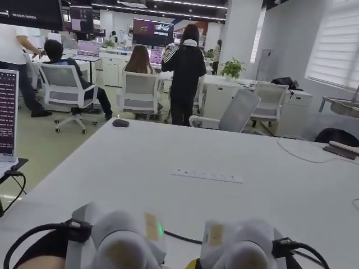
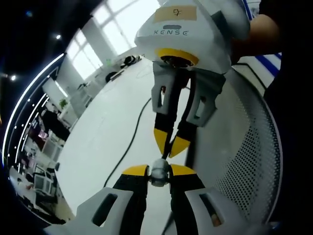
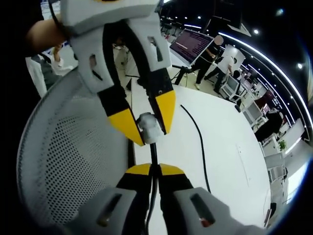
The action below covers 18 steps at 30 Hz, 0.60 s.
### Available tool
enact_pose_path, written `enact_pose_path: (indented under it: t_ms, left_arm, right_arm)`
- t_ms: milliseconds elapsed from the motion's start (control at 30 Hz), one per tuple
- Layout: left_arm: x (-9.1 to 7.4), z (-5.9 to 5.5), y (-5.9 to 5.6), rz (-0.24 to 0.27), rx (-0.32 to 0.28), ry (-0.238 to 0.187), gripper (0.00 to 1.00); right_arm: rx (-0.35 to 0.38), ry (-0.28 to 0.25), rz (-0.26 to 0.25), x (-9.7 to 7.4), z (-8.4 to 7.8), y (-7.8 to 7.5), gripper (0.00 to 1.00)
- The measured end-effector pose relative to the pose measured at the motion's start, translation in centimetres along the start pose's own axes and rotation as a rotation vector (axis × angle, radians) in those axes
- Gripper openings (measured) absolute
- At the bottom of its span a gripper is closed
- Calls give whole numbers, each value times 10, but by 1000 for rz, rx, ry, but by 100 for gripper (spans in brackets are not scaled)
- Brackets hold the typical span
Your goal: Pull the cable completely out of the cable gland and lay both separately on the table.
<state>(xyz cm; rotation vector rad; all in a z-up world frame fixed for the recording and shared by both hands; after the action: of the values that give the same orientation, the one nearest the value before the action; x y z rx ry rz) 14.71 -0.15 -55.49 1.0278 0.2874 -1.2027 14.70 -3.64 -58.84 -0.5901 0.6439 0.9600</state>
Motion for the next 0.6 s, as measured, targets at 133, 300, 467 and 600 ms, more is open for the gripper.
enact_pose_path:
  t_ms: [133, 300, 467, 600]
  left_arm:
    - [-4, -4, 5, 10, 0, 10, 17]
    - [-4, -11, 5, 15, -3, 27, 17]
    - [-6, -15, 7, 32, -13, 27, 17]
    - [-12, -22, 11, 55, -39, 30, 17]
  right_arm:
    - [12, 10, -15, -3, -5, -6, 3]
    - [38, -2, -41, -9, -8, -17, 3]
    - [44, -22, -78, -18, -6, -35, 3]
    - [85, -44, -140, -26, -7, -71, 3]
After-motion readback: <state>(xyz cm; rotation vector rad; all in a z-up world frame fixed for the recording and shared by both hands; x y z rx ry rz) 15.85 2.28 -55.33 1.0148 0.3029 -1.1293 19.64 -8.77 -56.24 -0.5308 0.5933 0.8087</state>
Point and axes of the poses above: the centre of the closed fingertips' face, and the gripper's own axes: x roughly forward along the fingers, y roughly to its left, z roughly out of its top, the point moved 2 cm from there along -x, roughly backward along the fingers, and after that the axes turned 12 degrees about x, right-handed, at the moved point
